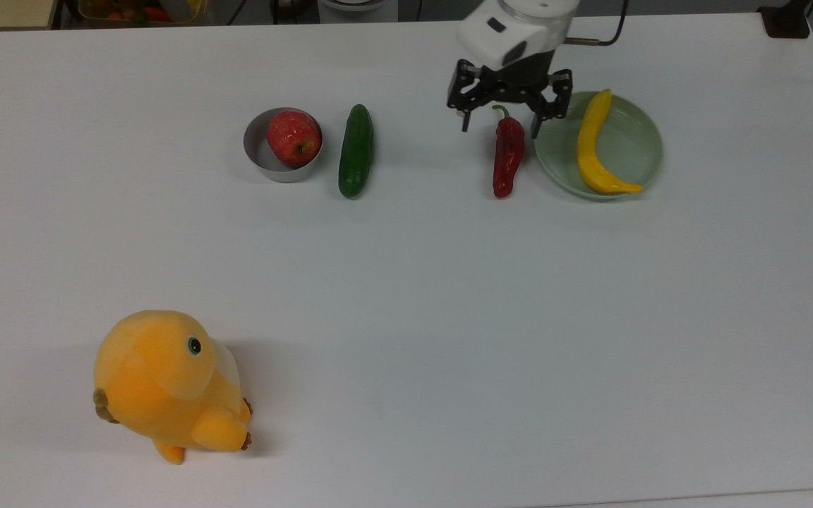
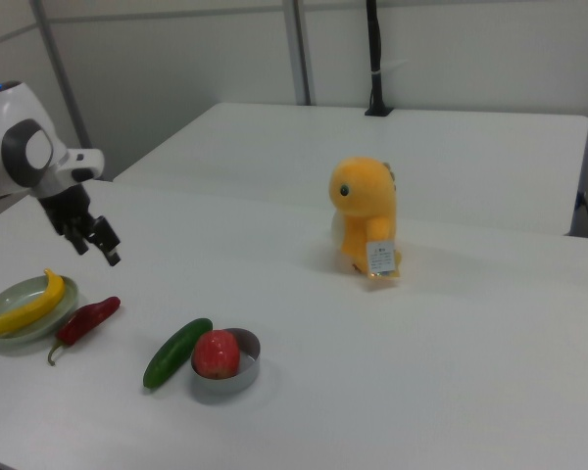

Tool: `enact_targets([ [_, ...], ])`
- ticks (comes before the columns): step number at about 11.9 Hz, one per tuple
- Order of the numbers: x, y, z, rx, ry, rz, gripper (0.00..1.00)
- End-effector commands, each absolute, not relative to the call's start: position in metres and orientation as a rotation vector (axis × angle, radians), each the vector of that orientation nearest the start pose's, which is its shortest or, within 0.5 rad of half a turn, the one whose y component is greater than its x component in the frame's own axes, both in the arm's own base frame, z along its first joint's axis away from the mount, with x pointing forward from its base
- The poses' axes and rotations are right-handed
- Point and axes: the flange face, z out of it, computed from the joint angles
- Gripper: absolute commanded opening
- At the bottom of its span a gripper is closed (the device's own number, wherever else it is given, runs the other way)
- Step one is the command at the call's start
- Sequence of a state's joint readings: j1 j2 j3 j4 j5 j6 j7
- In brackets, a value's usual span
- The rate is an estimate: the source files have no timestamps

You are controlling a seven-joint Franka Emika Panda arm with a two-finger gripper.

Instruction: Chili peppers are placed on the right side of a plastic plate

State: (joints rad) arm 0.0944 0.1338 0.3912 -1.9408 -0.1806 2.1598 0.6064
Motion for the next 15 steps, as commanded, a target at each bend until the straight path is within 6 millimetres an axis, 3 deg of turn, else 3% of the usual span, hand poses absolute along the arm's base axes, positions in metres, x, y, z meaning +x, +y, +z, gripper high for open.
enact_targets([
  [1, 0.542, 0.222, 0.457, -3.200, 0.112, -0.187, 1.00],
  [2, 0.545, 0.201, 0.461, -3.220, 0.156, -0.158, 1.00],
  [8, 0.560, 0.125, 0.476, -3.213, 0.387, -0.178, 1.00],
  [11, 0.565, 0.106, 0.475, -3.152, 0.474, -0.153, 1.00],
  [15, 0.566, 0.101, 0.470, -3.091, 0.528, -0.121, 1.00],
])
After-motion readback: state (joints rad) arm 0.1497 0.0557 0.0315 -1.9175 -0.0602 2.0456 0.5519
